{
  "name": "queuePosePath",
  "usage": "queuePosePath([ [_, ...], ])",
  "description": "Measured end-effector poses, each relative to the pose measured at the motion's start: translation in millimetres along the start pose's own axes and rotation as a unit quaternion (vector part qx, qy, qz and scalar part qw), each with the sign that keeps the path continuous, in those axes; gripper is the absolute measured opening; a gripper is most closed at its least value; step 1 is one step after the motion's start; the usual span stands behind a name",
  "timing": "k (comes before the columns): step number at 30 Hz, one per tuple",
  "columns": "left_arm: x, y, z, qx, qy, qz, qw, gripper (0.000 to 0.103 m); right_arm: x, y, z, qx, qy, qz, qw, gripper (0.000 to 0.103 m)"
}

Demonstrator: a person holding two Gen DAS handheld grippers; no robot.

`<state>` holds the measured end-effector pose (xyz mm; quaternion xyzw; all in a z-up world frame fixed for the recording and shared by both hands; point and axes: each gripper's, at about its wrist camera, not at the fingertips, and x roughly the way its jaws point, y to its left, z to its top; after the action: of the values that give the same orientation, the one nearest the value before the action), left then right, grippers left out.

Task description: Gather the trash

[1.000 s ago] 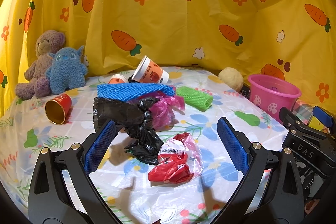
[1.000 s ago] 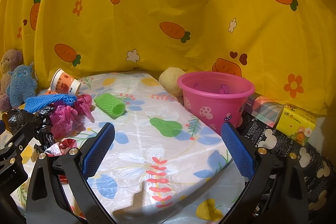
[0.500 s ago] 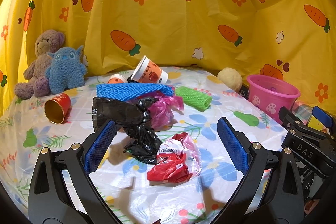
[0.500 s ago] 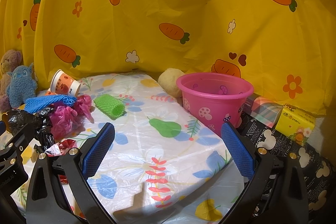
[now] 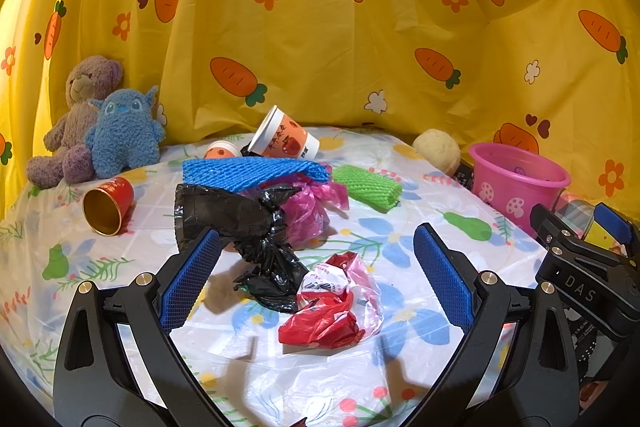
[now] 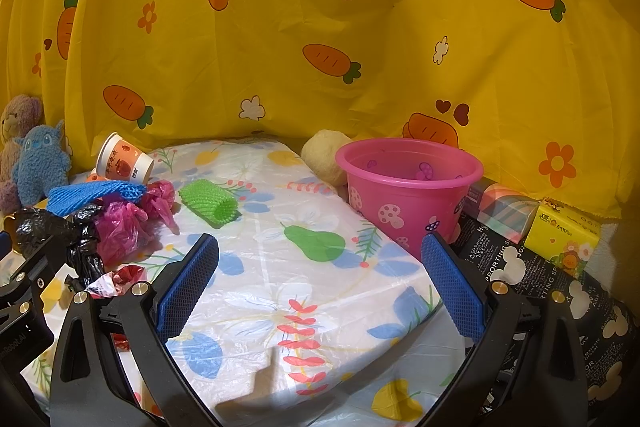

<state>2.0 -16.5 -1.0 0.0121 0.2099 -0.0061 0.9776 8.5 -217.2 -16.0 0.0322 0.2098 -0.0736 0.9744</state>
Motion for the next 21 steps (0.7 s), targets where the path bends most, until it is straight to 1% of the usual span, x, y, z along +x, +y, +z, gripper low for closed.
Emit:
queuePosePath([
  [21,-0.4,1.3,0.2,-0.001,0.000,-0.001,1.0000,0.096,-0.6,-1.5,0.3,0.002,-0.002,-0.001,1.000,0.098],
])
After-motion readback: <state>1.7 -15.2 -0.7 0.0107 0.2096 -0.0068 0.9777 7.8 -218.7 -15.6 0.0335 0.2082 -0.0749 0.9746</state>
